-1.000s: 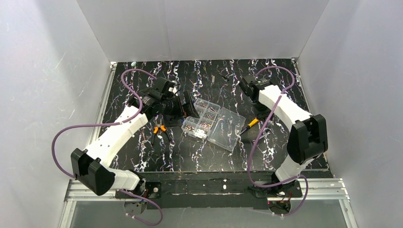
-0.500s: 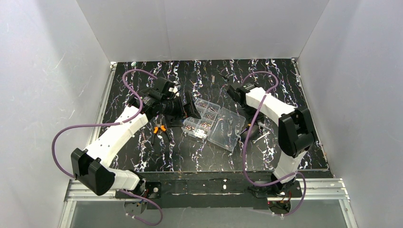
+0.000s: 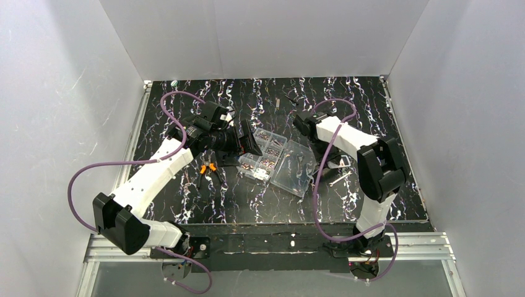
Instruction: Load the batteries into the remote control
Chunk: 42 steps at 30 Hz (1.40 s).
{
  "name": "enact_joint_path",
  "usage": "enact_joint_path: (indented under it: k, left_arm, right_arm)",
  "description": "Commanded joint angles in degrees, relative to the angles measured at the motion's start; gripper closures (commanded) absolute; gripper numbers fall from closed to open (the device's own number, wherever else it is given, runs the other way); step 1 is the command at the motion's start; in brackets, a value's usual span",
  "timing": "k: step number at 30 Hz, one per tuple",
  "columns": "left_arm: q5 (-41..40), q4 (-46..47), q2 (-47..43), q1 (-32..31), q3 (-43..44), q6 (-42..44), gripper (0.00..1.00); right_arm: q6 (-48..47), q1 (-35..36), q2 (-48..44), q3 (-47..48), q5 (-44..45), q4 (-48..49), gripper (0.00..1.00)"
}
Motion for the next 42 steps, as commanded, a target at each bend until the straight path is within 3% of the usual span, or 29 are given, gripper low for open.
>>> enact_joint_path:
  k: [1, 13, 22, 29, 37, 42]
  left_arm:
    - [2.14, -3.33, -0.05, 0.35, -0.32, -0.24, 0.02]
    - [2.88, -3.60, 0.34, 0.30, -0.15, -0.22, 0.02]
    - [3.37, -3.20, 0.55, 0.35, -0.57, -0.61, 0.02]
    - [2.22, -4.27, 0.65, 0.35, 0.26, 1.53, 0.02]
    - [-2.40, -5.92, -0.57, 0.35, 0.62, 8.04, 0.02]
    - [-5.58, -8.80, -0.27, 0.35, 0.56, 11.66, 0.02]
  right_arm:
    - [-0.32, 0.53, 1.40, 0.09, -0.86, 2.14, 0.50]
    - [-1.21, 0.62, 2.80, -0.81, -2.28, 4.53, 0.33]
    - [-1.23, 0.62, 1.33, -2.48, -4.14, 3.79, 0.31]
    - [-1.06, 0.64, -7.13, -4.03, -10.67, 6.69, 0.31]
    - [-1.59, -2.03, -21.87, -9.26, -27.58, 20.89, 0.32]
    - [1.11, -10.44, -38.40, -25.77, -43.60, 44.55, 0.32]
